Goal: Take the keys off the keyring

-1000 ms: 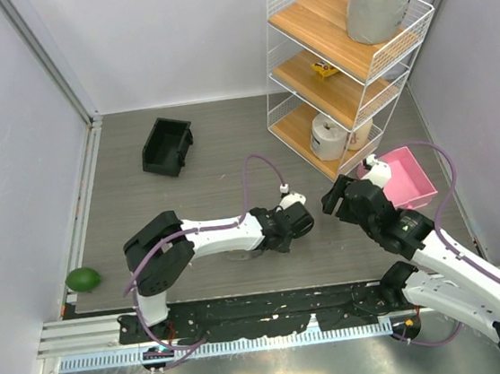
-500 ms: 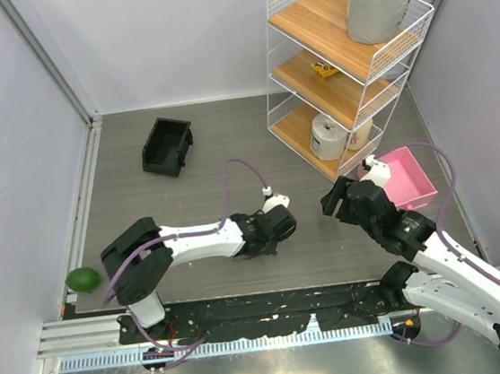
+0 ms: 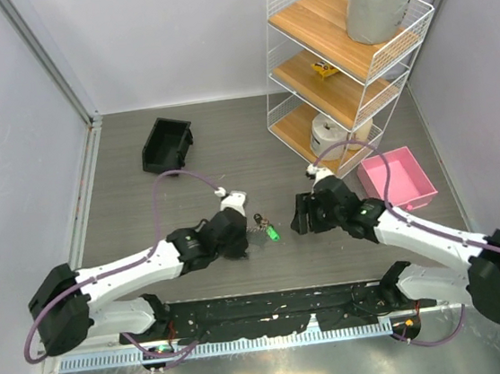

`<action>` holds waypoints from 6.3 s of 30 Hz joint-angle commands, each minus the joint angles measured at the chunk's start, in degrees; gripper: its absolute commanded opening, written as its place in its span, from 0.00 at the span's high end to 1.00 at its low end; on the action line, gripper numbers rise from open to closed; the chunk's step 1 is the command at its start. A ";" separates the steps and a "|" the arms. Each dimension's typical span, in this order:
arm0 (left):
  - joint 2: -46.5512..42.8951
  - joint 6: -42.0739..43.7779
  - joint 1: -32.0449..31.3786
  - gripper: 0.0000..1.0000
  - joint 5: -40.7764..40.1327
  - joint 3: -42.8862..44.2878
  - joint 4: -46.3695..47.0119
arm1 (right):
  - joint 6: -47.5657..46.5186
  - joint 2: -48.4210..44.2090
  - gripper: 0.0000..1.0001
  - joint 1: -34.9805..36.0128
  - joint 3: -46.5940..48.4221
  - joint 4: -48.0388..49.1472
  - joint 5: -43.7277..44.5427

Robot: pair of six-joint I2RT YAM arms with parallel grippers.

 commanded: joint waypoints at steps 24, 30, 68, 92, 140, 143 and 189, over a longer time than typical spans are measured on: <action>-25.21 4.79 18.61 0.95 8.37 -8.34 -4.95 | -16.16 30.65 0.45 17.70 17.98 1.70 11.54; -26.17 5.41 19.92 0.95 9.16 -8.87 -5.04 | -15.38 34.77 0.50 17.70 17.46 2.84 11.29; -41.99 16.13 20.63 0.53 27.01 -20.99 23.79 | -10.46 18.59 0.95 18.85 39.76 -23.06 -3.22; -31.11 25.36 20.63 0.38 35.00 -16.43 43.12 | -35.32 9.39 0.95 18.58 38.20 -13.60 6.71; -16.24 19.03 21.07 0.75 38.96 -8.69 53.85 | -35.06 3.67 0.95 18.58 38.82 -8.85 7.23; -18.00 19.12 21.42 0.75 38.35 -9.83 53.41 | -35.23 3.58 0.95 18.58 38.90 -8.85 7.41; -22.92 21.30 4.46 0.67 8.99 -14.49 56.83 | -33.30 5.95 0.95 18.58 40.84 -9.46 7.15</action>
